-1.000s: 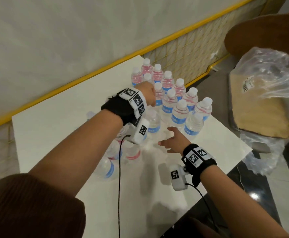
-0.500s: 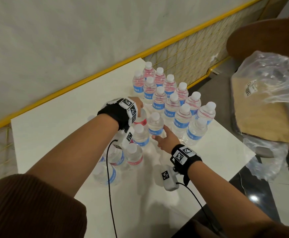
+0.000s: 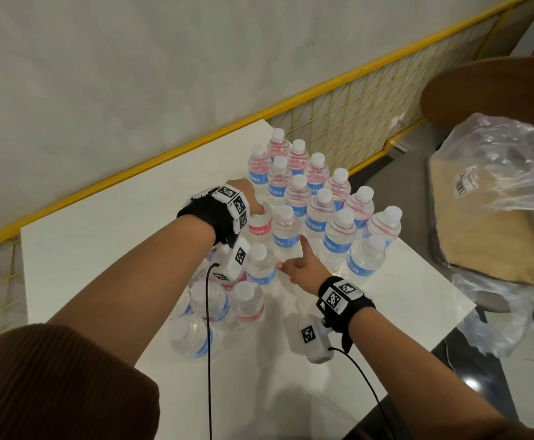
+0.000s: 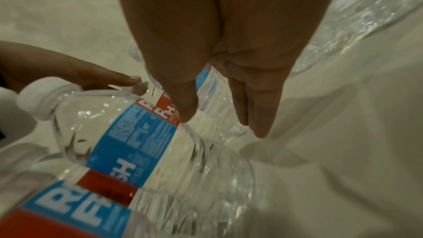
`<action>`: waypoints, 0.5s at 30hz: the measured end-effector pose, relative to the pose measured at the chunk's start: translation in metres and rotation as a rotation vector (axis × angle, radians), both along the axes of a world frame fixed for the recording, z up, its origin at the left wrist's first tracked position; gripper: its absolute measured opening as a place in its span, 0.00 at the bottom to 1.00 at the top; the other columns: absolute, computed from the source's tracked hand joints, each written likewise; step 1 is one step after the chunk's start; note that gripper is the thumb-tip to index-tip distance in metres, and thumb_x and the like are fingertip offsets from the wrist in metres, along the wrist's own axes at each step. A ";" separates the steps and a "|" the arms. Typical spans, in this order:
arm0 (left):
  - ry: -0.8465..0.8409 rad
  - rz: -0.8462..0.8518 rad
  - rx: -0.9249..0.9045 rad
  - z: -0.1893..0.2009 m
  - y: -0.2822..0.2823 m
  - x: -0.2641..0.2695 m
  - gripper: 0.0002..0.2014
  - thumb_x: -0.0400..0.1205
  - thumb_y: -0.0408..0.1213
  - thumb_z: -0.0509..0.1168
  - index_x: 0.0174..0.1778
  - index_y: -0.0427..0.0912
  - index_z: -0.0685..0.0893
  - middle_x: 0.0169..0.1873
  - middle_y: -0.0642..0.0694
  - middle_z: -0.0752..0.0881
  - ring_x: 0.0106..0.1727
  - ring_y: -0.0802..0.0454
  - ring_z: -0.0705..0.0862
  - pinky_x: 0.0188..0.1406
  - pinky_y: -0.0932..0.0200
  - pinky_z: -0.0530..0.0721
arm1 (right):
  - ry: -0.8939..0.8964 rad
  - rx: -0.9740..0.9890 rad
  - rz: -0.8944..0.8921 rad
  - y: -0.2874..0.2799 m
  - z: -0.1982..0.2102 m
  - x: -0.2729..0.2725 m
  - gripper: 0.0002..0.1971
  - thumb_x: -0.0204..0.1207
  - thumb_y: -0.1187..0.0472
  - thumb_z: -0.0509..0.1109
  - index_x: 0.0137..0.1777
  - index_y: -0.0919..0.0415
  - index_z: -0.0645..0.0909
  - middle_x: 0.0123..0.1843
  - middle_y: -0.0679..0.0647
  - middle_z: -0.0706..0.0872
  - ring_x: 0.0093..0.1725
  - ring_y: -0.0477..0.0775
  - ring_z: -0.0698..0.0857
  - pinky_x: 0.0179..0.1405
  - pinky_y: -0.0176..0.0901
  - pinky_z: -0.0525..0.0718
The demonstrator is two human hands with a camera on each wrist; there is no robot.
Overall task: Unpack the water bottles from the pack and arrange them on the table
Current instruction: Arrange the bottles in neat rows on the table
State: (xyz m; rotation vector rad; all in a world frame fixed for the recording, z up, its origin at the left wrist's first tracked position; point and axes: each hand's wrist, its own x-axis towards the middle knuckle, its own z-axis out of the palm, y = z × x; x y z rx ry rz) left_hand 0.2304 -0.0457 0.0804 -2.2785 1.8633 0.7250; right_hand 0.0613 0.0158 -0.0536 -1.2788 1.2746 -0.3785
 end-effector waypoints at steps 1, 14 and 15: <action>0.042 0.021 0.038 0.003 -0.002 0.001 0.23 0.78 0.50 0.69 0.60 0.35 0.81 0.55 0.39 0.87 0.48 0.43 0.86 0.44 0.55 0.80 | -0.011 0.005 0.001 -0.002 0.003 -0.001 0.50 0.74 0.52 0.73 0.83 0.49 0.37 0.52 0.46 0.82 0.58 0.54 0.81 0.70 0.56 0.76; 0.301 0.000 0.266 0.017 -0.015 0.031 0.37 0.76 0.43 0.73 0.79 0.55 0.62 0.66 0.44 0.76 0.63 0.45 0.81 0.58 0.52 0.83 | 0.032 0.010 0.008 -0.025 0.000 -0.004 0.49 0.72 0.50 0.75 0.83 0.47 0.43 0.72 0.60 0.75 0.69 0.58 0.78 0.69 0.60 0.77; 0.290 -0.036 0.280 0.013 -0.015 0.030 0.38 0.76 0.43 0.73 0.80 0.56 0.61 0.66 0.44 0.75 0.61 0.45 0.81 0.56 0.53 0.83 | 0.030 0.007 0.013 -0.027 -0.001 -0.003 0.49 0.72 0.49 0.75 0.83 0.47 0.43 0.71 0.59 0.77 0.68 0.58 0.79 0.69 0.60 0.78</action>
